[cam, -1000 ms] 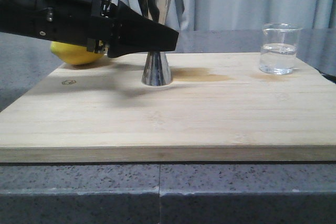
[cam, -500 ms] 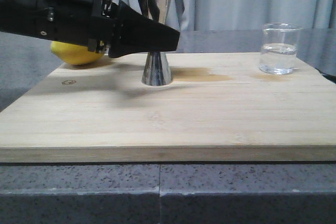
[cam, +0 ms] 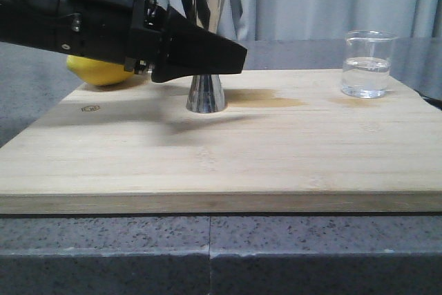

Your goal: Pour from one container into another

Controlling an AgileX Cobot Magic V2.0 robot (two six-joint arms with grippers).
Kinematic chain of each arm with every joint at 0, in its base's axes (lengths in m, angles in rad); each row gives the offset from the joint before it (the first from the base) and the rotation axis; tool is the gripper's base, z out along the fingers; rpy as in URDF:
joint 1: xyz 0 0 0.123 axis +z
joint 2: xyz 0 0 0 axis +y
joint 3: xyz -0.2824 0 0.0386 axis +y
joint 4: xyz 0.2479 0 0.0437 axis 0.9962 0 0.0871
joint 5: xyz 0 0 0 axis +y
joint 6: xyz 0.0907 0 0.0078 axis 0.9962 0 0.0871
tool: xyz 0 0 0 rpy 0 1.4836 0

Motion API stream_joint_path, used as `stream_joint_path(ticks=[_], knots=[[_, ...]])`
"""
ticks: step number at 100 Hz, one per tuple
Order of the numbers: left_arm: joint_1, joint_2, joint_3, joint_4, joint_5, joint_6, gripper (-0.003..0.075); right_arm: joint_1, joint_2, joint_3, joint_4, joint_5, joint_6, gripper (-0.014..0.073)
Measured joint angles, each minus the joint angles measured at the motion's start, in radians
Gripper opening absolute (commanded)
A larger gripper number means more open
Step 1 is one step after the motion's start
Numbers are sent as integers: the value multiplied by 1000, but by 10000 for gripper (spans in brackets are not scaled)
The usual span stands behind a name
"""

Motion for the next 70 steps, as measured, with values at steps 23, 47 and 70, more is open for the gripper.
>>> stream_joint_path(ticks=[23, 47, 70], knots=[[0, 0, 0, 0, -9, 0, 517, 0, 0, 0, 0, -2, 0, 615], [0, 0, 0, 0, -9, 0, 335, 0, 0, 0, 0, -2, -1, 615], [0, 0, 0, 0, -9, 0, 229, 0, 0, 0, 0, -2, -1, 615]])
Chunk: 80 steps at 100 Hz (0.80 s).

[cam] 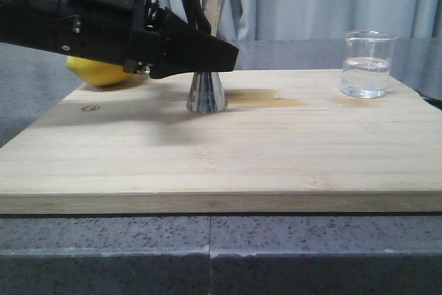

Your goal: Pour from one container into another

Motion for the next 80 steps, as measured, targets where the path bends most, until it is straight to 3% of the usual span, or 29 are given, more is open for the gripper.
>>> stream_joint_path(ticks=[53, 80], knots=[[0, 0, 0, 0, 0, 0, 128, 0, 0, 0, 2, -2, -2, 615], [0, 0, 0, 0, 0, 2, 122, 5, 0, 0, 111, -33, -59, 615]])
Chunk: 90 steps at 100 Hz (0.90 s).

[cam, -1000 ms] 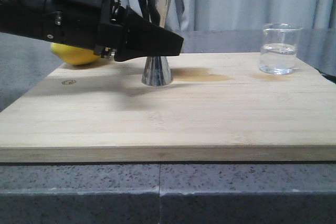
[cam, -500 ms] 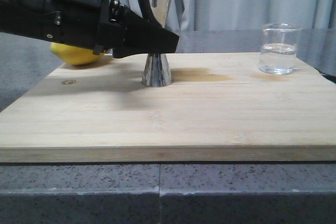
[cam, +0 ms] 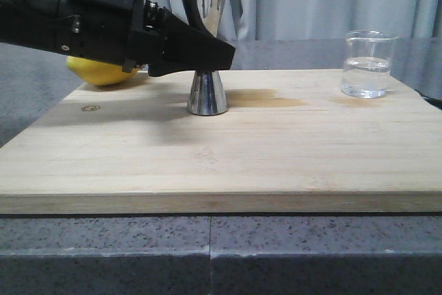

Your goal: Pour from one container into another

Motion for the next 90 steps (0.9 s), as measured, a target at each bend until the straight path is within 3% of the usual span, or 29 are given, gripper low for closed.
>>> stream_joint_path(ticks=[23, 62, 90], knots=[[0, 0, 0, 0, 0, 0, 122, 61, 68, -2, 86, -33, -96, 615], [0, 0, 0, 0, 0, 0, 122, 247, 261, -2, 99, -134, -103, 615], [0, 0, 0, 0, 0, 0, 122, 265, 303, -2, 99, -182, -103, 615]])
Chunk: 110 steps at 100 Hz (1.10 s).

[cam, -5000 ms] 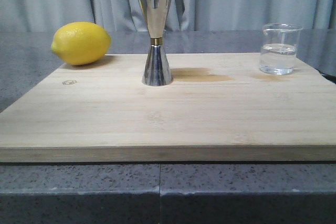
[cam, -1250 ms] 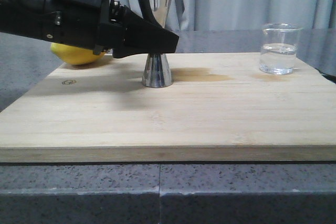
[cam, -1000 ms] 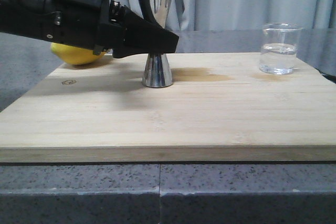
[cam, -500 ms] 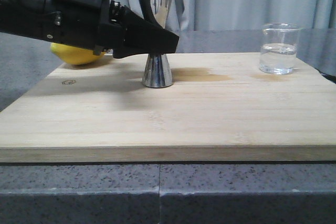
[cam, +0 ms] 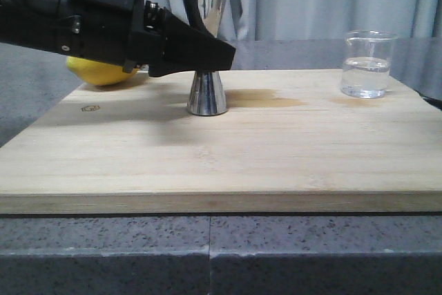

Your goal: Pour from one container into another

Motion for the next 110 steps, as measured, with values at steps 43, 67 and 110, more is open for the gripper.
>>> stream_joint_path(ticks=[43, 67, 110], knots=[[0, 0, 0, 0, 0, 0, 122, 25, -30, 95, -68, -206, 53, 615], [0, 0, 0, 0, 0, 0, 122, 75, -44, 286, -309, -579, 383, 615], [0, 0, 0, 0, 0, 0, 122, 82, 137, 434, -356, -937, 440, 615]])
